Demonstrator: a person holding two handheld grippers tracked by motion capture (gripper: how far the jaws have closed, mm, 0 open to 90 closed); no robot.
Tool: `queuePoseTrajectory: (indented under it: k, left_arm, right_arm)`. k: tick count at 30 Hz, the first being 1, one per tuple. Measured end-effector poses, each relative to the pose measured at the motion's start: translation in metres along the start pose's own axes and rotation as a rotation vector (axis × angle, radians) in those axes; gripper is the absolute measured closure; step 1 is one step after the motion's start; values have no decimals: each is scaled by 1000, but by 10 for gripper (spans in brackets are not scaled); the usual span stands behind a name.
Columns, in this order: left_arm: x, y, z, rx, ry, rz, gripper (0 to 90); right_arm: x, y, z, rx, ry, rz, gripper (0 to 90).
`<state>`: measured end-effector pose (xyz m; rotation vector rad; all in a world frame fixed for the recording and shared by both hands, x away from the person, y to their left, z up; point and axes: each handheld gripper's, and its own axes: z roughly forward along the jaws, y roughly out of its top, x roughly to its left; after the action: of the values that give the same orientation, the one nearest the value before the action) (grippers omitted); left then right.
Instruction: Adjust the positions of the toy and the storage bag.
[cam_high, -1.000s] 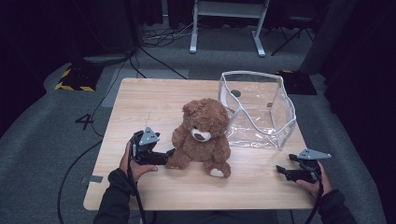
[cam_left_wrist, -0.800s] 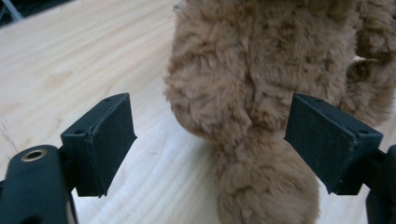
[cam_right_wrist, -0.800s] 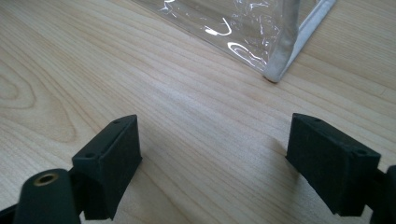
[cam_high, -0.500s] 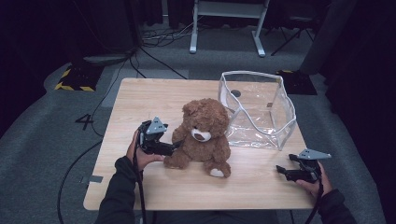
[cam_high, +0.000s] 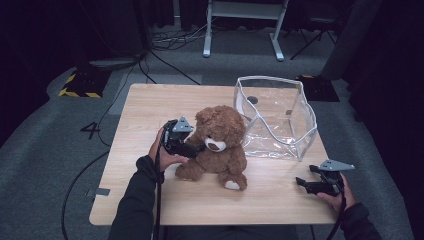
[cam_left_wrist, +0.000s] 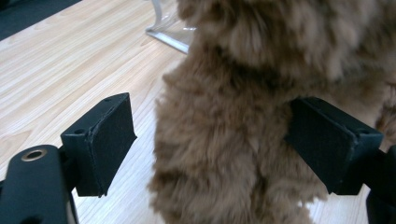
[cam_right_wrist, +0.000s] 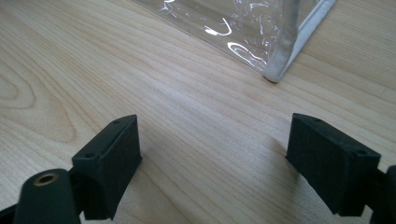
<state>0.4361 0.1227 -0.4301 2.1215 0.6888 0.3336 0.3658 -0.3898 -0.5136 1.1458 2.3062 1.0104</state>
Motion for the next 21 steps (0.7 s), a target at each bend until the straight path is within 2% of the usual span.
queuePoseTrajectory:
  k: [3, 5, 10, 14, 17, 19, 21]
  left_arm:
    - [1, 6, 4, -2, -16, 9, 156]
    - [0, 9, 6, -6, -11, 27, 156]
    - [-3, 17, 18, 17, -56, 29, 154]
    - [0, 21, 31, 22, -116, -7, 133]
    - [0, 21, 41, 24, -190, -34, 102]
    - [-1, 19, 45, 19, -240, -36, 165]
    - [-4, 18, 46, 24, -249, -29, 165]
  right_arm:
    - [0, 0, 0, 0, 0, 0, 173]
    - [0, 0, 0, 0, 0, 0, 173]
    - [0, 0, 0, 0, 0, 0, 173]
    - [0, 0, 0, 0, 0, 0, 173]
    - [0, 0, 0, -1, -1, -2, 173]
    - [0, 0, 0, -1, -1, -2, 173]
    - [0, 0, 0, -1, -1, -2, 173]
